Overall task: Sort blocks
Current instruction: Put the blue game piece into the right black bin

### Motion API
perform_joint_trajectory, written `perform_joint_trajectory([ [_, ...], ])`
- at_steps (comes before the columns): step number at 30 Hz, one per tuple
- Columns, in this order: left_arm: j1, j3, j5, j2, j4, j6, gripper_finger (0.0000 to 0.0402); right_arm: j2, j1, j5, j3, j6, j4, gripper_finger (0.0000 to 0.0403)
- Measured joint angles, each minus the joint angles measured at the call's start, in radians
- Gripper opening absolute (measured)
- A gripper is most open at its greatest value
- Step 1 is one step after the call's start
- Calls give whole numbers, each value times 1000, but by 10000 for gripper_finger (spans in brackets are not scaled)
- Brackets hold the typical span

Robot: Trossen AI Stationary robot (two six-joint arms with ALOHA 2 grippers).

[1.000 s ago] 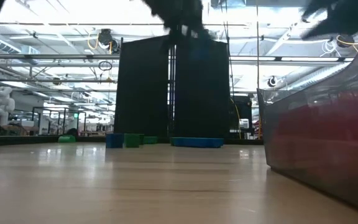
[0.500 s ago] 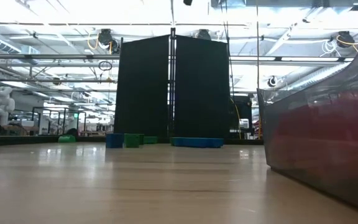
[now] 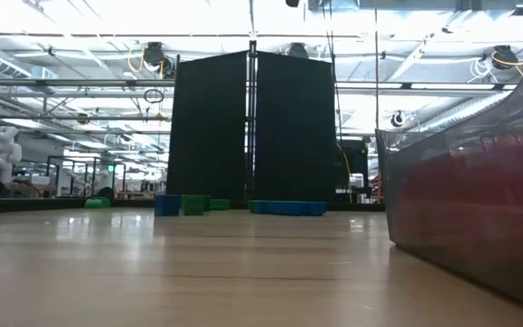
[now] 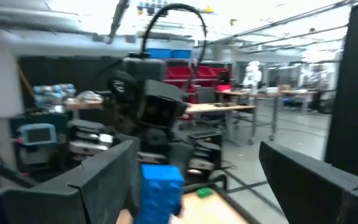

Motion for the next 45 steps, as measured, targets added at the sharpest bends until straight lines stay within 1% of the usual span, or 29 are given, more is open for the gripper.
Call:
perform_joint_trajectory([
  [5,-2,0,0,14,1,26,121,59,-54,-118,0,104,-1,338],
  [9,-2,0,0,17,2,32,121,99,-92,-188,0,165,0,338],
  [21,-4,0,-2,19,0,45,121,184,-206,-349,1,282,-7,338],
  [26,-4,0,-2,19,-4,45,121,192,-237,-398,1,311,-6,324],
  [29,-4,0,-2,19,-10,51,121,192,-246,-399,1,319,-6,305],
  [32,-4,0,-2,19,-21,67,121,192,-250,-399,1,319,-6,270],
  [35,-5,0,-4,19,-22,71,121,192,-255,-399,1,319,-9,218],
  [39,-5,0,3,19,-24,79,121,191,-256,-403,1,319,-31,132],
  [40,-6,0,9,19,-22,80,121,190,-256,-409,1,318,-38,120],
  [45,-6,0,7,19,-26,84,121,189,-263,-461,3,319,-59,120],
])
